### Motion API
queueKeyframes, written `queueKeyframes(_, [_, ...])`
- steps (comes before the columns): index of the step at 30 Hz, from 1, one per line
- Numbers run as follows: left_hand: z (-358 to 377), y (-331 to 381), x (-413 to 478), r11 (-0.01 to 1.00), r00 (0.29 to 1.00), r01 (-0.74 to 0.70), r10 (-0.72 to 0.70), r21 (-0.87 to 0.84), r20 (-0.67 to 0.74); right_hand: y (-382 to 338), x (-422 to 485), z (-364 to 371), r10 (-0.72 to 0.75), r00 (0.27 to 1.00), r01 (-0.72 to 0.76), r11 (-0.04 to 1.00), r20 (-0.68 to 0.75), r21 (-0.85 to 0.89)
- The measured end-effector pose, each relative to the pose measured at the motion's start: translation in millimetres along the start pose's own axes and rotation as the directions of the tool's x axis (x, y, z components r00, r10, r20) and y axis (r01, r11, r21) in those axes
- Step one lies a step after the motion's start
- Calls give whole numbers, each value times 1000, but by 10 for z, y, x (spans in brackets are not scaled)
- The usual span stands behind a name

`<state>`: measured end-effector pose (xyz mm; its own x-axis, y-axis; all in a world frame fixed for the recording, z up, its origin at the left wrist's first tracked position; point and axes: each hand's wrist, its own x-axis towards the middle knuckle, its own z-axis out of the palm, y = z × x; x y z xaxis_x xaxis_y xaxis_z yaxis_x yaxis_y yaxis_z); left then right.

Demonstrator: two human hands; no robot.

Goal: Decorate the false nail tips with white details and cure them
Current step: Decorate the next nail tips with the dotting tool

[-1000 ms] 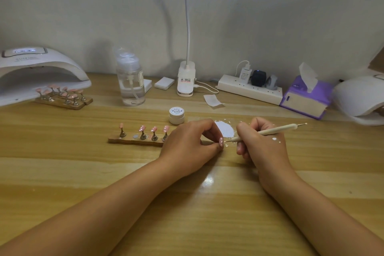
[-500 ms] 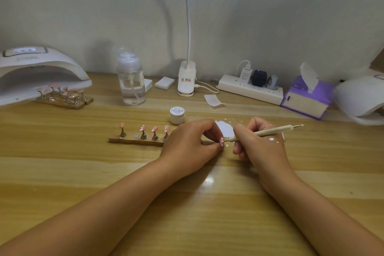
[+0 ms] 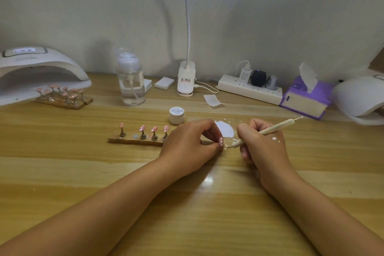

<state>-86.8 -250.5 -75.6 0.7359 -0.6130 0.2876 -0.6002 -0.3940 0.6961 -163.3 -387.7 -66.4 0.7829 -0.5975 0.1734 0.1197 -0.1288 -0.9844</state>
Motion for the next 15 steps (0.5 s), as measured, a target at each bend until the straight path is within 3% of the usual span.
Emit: queueKeyframes(15, [7,-10,2,1000,1000,17,-17,-24,1,1,-8,9,30,999,-30,1000,-20,-2])
